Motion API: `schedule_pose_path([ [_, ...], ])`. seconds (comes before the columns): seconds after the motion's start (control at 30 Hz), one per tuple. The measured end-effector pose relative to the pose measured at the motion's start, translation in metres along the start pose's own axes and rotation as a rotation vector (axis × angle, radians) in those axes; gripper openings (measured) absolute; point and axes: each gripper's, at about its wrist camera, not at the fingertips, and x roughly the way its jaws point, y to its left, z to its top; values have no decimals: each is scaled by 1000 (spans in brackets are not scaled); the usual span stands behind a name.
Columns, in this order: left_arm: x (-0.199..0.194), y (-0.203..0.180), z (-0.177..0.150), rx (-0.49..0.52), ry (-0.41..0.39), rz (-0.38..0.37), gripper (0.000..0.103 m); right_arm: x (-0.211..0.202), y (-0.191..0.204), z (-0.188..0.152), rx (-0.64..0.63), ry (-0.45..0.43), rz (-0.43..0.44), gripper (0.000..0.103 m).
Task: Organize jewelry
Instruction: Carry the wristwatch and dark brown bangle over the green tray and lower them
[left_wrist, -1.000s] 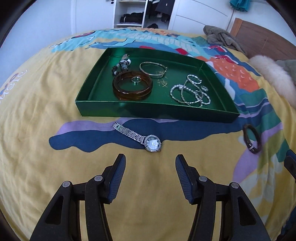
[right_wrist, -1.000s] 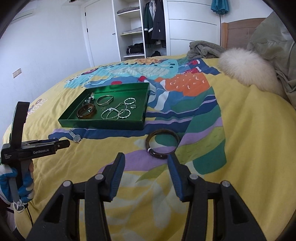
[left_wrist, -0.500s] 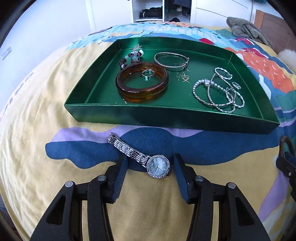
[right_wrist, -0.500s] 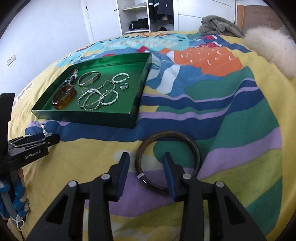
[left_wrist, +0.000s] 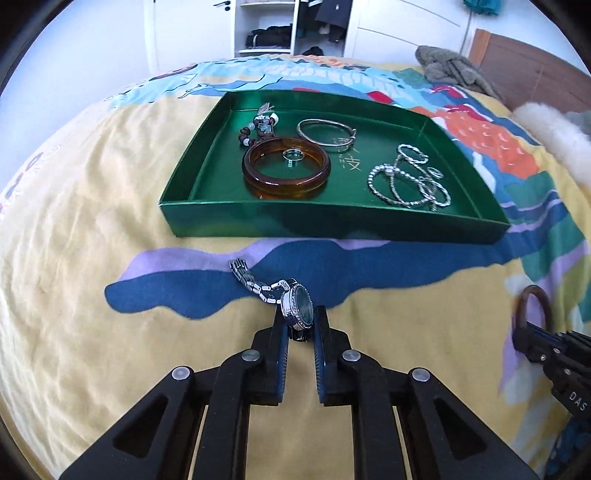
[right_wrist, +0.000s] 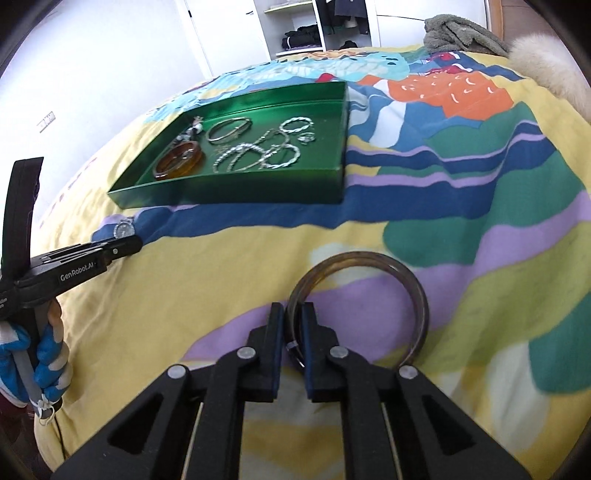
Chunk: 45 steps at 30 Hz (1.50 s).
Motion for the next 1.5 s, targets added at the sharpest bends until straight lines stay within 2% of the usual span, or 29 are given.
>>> schedule_pose_path([
  [0.4,-77,33,-44,35,-68,-112,12,-45,54,-36,-22,-57,58,8],
  [0.83,-137,54,-61,38,-144,-158,12,-88,100,-58,-60,-113,69,8],
  [1.17,-156,55,-34,69,-200,-181,12,-110,116,-34,-91,-176,56,8],
  [1.5,-126,40,28,117,-207,-178,12,-102,110,32,-107,-224,24,8],
])
